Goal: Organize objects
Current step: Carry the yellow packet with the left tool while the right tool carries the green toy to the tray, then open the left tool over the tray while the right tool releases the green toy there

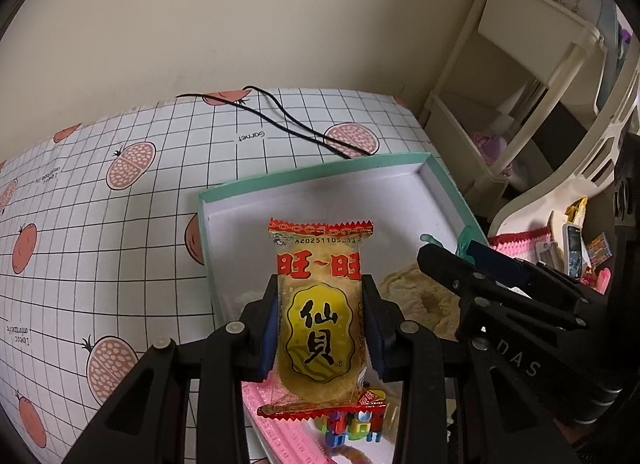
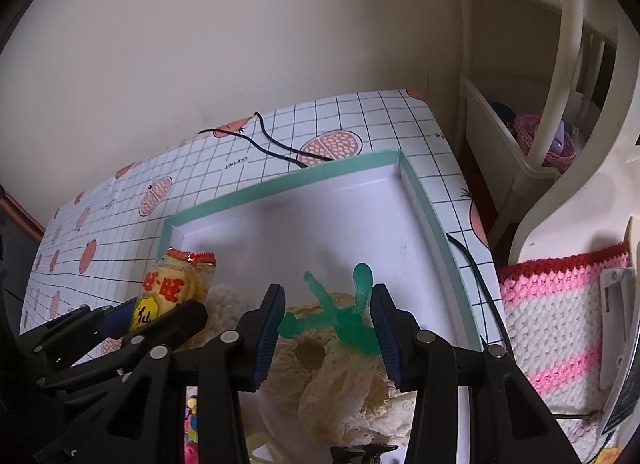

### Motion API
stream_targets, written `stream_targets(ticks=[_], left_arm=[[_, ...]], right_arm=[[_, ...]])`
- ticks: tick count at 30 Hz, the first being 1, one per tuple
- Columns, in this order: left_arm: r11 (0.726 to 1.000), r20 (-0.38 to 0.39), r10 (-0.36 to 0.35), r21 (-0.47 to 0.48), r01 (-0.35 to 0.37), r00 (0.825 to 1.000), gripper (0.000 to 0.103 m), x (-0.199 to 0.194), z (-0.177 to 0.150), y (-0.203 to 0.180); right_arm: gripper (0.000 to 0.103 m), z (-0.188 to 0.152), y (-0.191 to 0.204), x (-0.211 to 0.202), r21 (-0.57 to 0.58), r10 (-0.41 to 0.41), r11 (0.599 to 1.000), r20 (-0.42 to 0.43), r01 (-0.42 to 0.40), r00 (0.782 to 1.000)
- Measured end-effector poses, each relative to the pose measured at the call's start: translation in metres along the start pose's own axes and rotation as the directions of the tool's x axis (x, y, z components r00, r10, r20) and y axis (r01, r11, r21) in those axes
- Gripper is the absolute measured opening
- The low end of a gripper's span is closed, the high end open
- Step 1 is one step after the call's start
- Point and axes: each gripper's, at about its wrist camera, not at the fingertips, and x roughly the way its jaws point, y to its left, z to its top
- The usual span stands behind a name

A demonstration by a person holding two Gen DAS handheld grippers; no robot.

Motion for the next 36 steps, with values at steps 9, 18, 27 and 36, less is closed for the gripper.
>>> stream_targets(ticks=[9,18,27,36], left_arm=[[1.000,-0.022,0.000,-0.002,0.000,1.000,0.038,0.011,-0.003,0.000],[1.000,-0.035,-0.013,-0.004,0.013,0.999,0.038,0.015,-0.005,0.001],[0.999,-0.044,-0.041,-0.034,0.040,0.998,0.039,0.011,-0.003,0.003],[0.997,-0.031,-0.053,-0.048,0.052,0.998,0.044,0.001,0.002,0.006]], right_arm=[[0.047,-0.004,-0.004,0.009,0.004,-0.008,1.000,-0.021,0.008,1.000],[0.051,-0.003,-0.005,0.007,0.007,-0.014,1.000,-0.027,0.015,1.000],[0.054,-0.002,-0.005,0.004,0.004,-0.015,1.000,-0.029,0.016,0.999],[0.055,0.003,0.001,-0.015,-0.019,-0.017,1.000,0.003,0.017,1.000]])
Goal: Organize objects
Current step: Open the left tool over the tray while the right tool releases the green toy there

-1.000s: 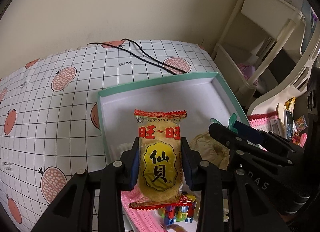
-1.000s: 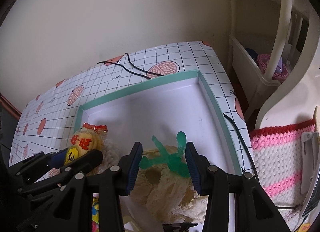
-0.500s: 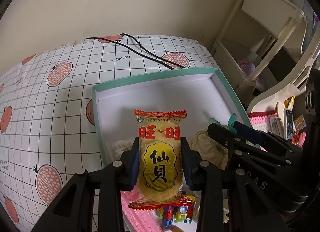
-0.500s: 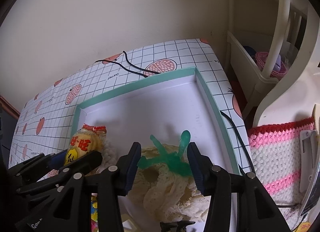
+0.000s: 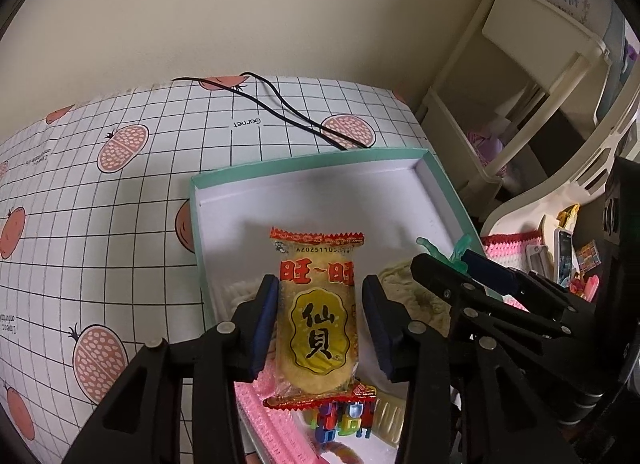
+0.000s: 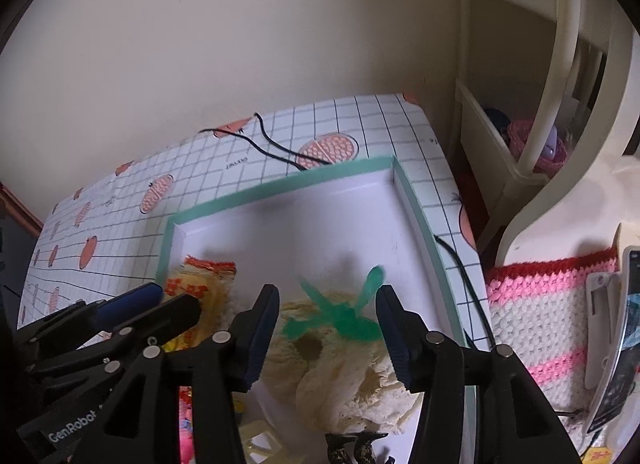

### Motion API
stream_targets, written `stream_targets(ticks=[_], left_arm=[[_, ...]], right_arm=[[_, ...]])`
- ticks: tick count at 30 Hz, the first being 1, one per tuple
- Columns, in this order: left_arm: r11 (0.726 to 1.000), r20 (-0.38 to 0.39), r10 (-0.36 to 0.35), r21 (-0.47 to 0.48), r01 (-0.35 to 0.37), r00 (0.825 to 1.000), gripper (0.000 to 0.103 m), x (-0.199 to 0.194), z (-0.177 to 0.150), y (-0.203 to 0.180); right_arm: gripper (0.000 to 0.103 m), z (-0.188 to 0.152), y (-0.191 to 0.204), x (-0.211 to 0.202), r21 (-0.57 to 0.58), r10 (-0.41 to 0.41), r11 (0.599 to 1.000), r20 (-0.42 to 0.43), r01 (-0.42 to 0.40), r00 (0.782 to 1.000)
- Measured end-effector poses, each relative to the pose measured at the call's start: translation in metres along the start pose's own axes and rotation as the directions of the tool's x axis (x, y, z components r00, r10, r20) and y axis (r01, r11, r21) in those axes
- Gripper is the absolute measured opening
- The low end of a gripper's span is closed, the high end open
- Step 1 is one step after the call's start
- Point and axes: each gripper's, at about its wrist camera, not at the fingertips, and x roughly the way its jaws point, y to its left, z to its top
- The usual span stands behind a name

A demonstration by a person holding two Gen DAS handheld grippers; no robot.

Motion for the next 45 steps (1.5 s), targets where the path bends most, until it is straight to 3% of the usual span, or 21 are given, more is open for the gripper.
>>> stream_targets(ticks=[12,17,27,31,34,45], left_arm=[[0.999,0.046,0.019,-0.033,-0.017,0.999,0.051,-0.027,0.008,0.007],[0.995,0.065,0.070,-0.074,-0.066,0.995,0.062,-0.032,0.009,0.017],[0.975,0.055,0.181,-0.144,-0.172,0.982,0.068,-0.032,0.011,0.035],[0.969,0.064,0.196,-0.166,-0.184,0.978,0.081,-0.033,0.011,0.041],[0.964,0.072,0.213,-0.177,-0.197,0.974,0.082,-0.034,0.011,0.042],[0.947,0.074,0.258,-0.217,-0.237,0.963,0.085,-0.033,0.010,0.052]], right_arm=[[0.065,0.007,0.014,-0.030,-0.034,0.008,0.999,0.072,-0.005,0.997],[0.074,0.008,0.019,-0.034,-0.058,0.003,0.998,0.084,0.002,0.996],[0.088,0.006,0.022,-0.029,-0.079,-0.013,0.997,0.084,0.020,0.996],[0.089,0.006,0.020,-0.027,-0.078,-0.018,0.997,0.081,0.024,0.997],[0.103,0.007,0.018,-0.025,-0.075,-0.020,0.997,0.077,0.026,0.997],[0.103,0.007,0.023,-0.026,-0.084,-0.020,0.996,0.070,0.026,0.997]])
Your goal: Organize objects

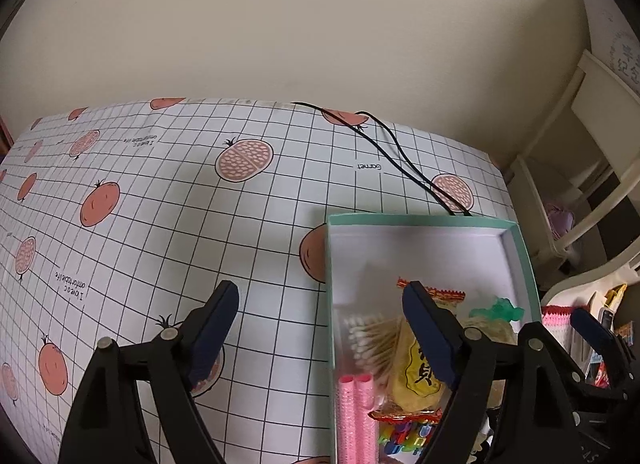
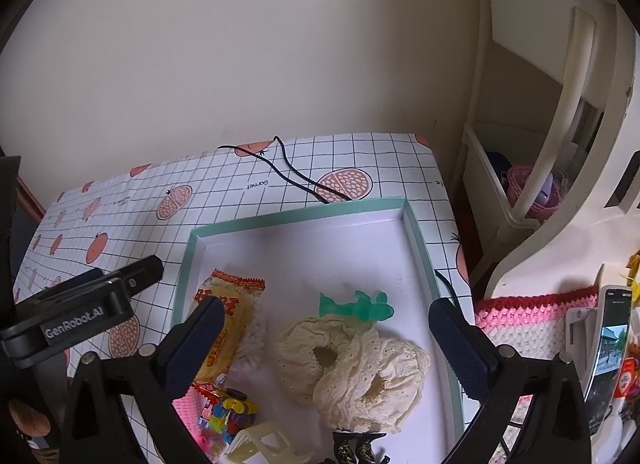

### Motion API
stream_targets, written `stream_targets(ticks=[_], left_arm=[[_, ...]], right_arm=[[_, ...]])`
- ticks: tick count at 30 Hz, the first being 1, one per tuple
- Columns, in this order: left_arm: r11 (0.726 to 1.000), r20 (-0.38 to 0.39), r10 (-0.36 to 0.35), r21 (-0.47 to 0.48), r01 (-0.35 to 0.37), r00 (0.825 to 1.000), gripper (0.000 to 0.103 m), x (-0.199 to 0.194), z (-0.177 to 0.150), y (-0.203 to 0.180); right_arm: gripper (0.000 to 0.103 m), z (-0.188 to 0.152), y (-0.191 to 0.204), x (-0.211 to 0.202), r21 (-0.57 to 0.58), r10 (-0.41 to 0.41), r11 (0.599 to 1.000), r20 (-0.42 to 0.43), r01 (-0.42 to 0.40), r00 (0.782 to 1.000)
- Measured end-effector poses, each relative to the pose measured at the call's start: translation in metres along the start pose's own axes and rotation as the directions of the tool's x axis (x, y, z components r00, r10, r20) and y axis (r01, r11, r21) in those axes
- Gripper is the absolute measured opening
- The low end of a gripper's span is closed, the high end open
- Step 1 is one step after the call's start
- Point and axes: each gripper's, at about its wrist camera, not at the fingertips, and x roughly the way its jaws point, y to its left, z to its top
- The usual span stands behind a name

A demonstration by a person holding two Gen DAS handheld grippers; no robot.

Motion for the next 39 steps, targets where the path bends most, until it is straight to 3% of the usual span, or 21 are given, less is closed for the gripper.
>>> stream_targets(ticks=[1,3,5,27,39], left_arm=[[1.000,0.001,0.001,-0.003,-0.001,1.000,0.085,0.000,0.000,0.001],[1.000,0.011,0.009,-0.012,-0.009,1.000,0.096,0.000,0.000,0.003],[1.000,0.035,0.021,-0.022,-0.020,0.999,0.099,-0.002,0.000,0.005],[0.997,0.035,0.070,-0.022,-0.069,0.997,0.099,-0.018,0.000,0.016],[0.997,0.068,0.056,-0.063,-0.052,0.996,0.099,-0.069,-0.003,0.046]], right_arm=[[0.103,0.000,0.000,0.000,0.001,-0.001,1.000,-0.001,0.001,1.000],[0.103,0.000,-0.001,0.000,0.002,0.000,1.000,-0.003,0.000,1.000],[0.103,0.000,-0.001,0.000,0.002,0.001,1.000,-0.003,-0.001,1.000],[0.103,-0.002,0.008,-0.027,0.040,-0.019,0.999,-0.024,0.020,1.000],[0.103,-0.005,0.040,-0.072,0.006,-0.041,0.999,0.002,0.041,0.999]])
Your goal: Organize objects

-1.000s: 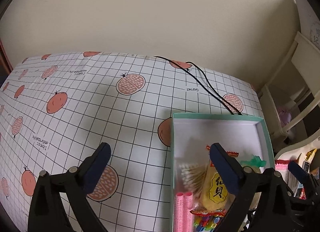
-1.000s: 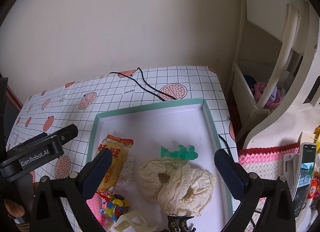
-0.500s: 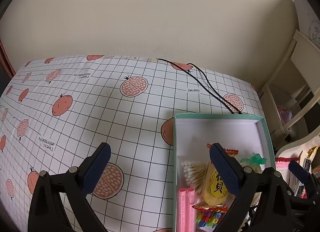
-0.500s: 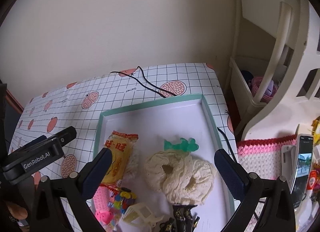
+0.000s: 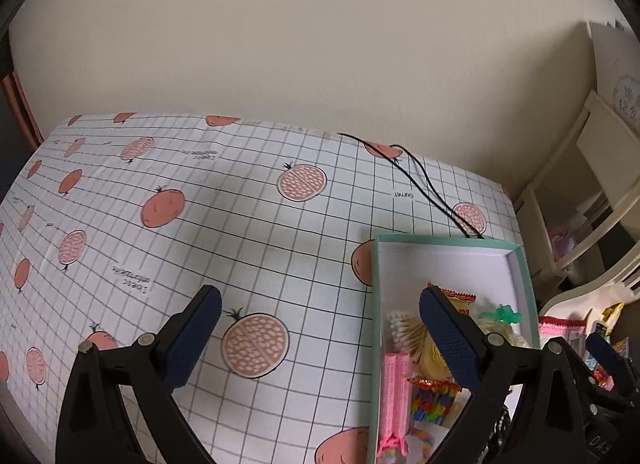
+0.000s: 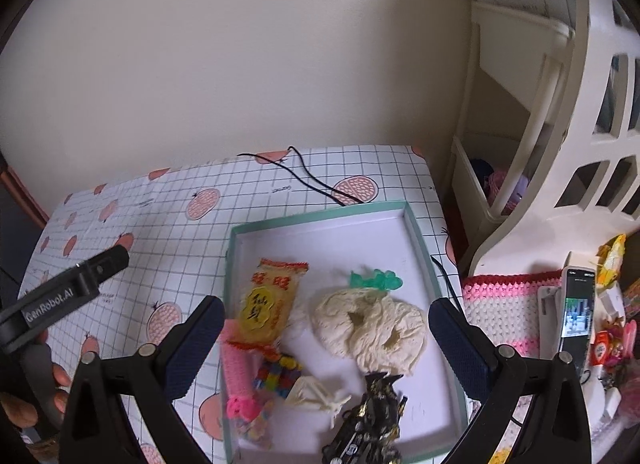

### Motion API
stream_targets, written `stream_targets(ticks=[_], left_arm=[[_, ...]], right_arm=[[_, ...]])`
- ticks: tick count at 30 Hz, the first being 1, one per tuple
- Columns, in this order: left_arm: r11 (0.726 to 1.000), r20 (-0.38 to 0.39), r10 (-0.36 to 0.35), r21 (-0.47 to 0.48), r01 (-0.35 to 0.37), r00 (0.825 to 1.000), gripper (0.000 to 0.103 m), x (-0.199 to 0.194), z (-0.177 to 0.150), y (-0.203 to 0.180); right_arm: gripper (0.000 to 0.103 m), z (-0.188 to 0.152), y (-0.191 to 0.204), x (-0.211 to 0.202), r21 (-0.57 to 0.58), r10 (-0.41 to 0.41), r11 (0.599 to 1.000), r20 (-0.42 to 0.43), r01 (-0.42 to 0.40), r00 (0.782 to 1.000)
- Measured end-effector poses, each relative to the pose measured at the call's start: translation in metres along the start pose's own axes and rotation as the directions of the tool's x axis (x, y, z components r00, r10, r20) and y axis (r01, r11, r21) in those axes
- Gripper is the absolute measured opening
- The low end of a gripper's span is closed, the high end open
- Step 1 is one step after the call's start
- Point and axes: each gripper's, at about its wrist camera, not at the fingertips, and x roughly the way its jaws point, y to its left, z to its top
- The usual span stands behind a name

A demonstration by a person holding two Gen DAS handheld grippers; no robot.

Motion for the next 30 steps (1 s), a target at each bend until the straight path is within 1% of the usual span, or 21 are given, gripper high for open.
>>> stream_targets(ticks=[3,6,9,11,15,20,30], left_arm=[[1.000,0.015,0.004,-0.012,-0.004,1.000,0.099,-0.014,-0.001,0.010],[1.000,0.016,-0.010,-0.015,0.010,1.000,0.099,-0.026,-0.002,0.018],[1.000,0.038,-0.011,-0.010,0.011,0.999,0.099,-0.042,-0.007,0.028],[1.000,0.063,0.007,0.006,-0.007,0.998,0.099,-0.053,-0.012,0.033],[0.999,0.081,0.025,0.024,-0.027,0.996,0.099,-0.067,-0.021,0.042],[1.000,0.074,0.004,0.025,-0.006,0.997,0.099,-0.074,-0.032,0.049],[0.999,0.074,0.013,0.038,-0.016,0.997,0.099,-0.088,-0.067,0.065]], right_arm=[[0.103,-0.004,0.006,-0.010,-0.004,-0.012,1.000,0.001,0.012,1.000],[0.103,-0.008,0.011,-0.019,-0.011,-0.010,1.000,0.003,0.010,1.000],[0.103,-0.014,0.015,-0.030,-0.025,-0.023,0.999,0.006,0.024,1.000],[0.103,-0.019,0.016,-0.038,-0.026,-0.028,0.999,0.012,0.028,1.000],[0.103,-0.031,0.019,-0.052,-0.038,-0.039,0.998,0.023,0.039,0.999],[0.103,-0.048,0.021,-0.058,-0.042,-0.049,0.998,0.013,0.050,0.999],[0.103,-0.087,0.029,-0.057,-0.041,-0.034,0.999,-0.029,0.033,0.999]])
